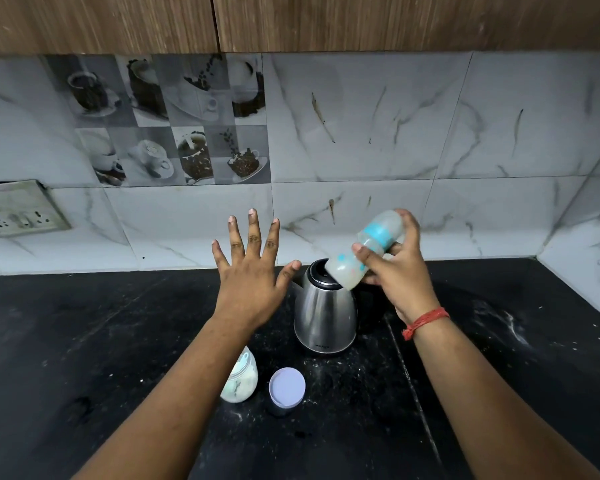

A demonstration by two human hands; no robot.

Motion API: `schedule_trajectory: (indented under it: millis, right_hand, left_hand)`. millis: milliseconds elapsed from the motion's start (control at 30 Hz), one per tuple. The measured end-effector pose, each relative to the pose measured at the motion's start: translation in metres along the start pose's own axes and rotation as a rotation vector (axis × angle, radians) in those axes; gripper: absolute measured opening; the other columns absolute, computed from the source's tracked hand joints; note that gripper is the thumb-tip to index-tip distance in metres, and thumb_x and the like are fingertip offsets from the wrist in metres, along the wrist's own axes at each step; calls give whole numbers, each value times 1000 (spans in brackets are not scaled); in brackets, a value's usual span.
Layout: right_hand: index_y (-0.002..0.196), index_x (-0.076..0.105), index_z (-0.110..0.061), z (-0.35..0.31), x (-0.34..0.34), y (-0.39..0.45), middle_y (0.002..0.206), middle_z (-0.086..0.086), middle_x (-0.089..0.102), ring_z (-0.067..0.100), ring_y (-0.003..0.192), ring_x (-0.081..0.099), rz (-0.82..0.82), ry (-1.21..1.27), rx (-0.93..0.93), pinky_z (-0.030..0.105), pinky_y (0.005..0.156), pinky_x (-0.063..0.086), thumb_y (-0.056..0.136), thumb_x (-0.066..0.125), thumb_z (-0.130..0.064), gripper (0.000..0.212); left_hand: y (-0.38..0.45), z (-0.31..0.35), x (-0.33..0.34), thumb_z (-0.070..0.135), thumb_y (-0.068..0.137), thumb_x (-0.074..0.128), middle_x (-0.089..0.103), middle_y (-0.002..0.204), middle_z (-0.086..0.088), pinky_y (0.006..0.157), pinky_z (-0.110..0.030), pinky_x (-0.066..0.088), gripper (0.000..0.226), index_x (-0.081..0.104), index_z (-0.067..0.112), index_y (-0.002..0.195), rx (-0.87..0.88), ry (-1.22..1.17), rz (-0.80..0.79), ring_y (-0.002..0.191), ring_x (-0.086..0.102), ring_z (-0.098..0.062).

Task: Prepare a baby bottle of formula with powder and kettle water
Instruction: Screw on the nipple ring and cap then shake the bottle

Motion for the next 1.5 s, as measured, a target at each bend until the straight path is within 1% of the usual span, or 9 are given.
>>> schedule_trajectory:
  millis: [167, 467, 600, 700, 967, 1100, 1300, 1400, 1500]
  right_hand:
    - [141, 32, -42, 2, 4, -1, 124, 15, 63, 26, 100, 74, -44, -10, 30, 48, 71, 64, 87, 79, -14, 76]
    - [143, 31, -39, -12, -14, 0, 118, 9, 63, 23, 98, 74, 139, 83, -57, 45, 70, 64, 89, 78, -17, 75]
    - [141, 34, -41, -12, 4, 2, 117, 13, 64, 26, 97, 75, -4, -7, -26, 44, 67, 64, 87, 79, -14, 76]
    - [143, 30, -38, -12, -10, 2, 116, 9, 62, 24, 98, 74, 109, 86, -56, 43, 68, 64, 89, 77, -13, 76]
    - [140, 33, -45, -9, 6, 2, 114, 8, 65, 29, 99, 75, 4, -15, -40, 51, 73, 64, 85, 81, -17, 78]
    - [144, 29, -36, -11, -10, 2, 118, 10, 63, 24, 98, 73, 150, 130, -90, 41, 66, 63, 90, 76, -10, 76]
    - [139, 31, -42, -12, -8, 2, 116, 9, 64, 20, 93, 74, 138, 98, -94, 44, 68, 64, 88, 78, -14, 75]
    - [139, 35, -47, -12, 11, 3, 116, 13, 64, 26, 93, 75, -6, -40, -65, 49, 70, 64, 83, 83, -17, 79]
    - [143, 31, -39, -14, -5, 5, 112, 8, 64, 22, 93, 75, 130, 61, -99, 42, 67, 64, 88, 78, -14, 77]
  left_hand:
    - [0, -3, 1, 77, 90, -5, -35, 166, -3, 122, -67, -9, 82, -19, 36, 160, -2, -5, -1, 152, -34, -34]
    - [1, 0, 1, 76, 91, -3, -34, 166, -3, 122, -67, -8, 81, -18, 35, 160, -1, -19, 0, 152, -34, -34]
    - [4, 1, 1, 75, 90, -5, -35, 166, -3, 122, -68, -7, 81, -20, 36, 159, 11, -8, 3, 151, -35, -33]
    - [6, 0, 2, 75, 90, -5, -35, 166, -3, 122, -67, -8, 80, -22, 37, 158, 6, -13, 2, 151, -35, -34]
    - [7, -4, -3, 74, 92, -3, -32, 167, -4, 122, -67, -8, 77, -22, 37, 157, 13, 11, 23, 152, -33, -35]
    - [7, -6, -2, 74, 92, -3, -32, 167, -4, 122, -67, -9, 80, -18, 35, 160, 7, 5, 21, 152, -33, -35]
    - [7, -7, -3, 74, 92, -3, -33, 166, -4, 122, -66, -10, 79, -19, 35, 160, 6, 2, 18, 151, -34, -35]
    - [8, -6, -5, 73, 93, -2, -32, 167, -4, 122, -67, -9, 79, -18, 35, 160, 20, 16, 28, 151, -34, -35]
    - [9, -6, -5, 73, 92, -3, -33, 166, -4, 122, -66, -10, 79, -19, 35, 160, 10, 11, 22, 151, -34, -34]
Point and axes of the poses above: each hand's wrist, its own y-axis towards the middle knuckle, its own x-axis out of the palm, z = x × y, the point moved 10 cm from there along y, towards the middle knuckle
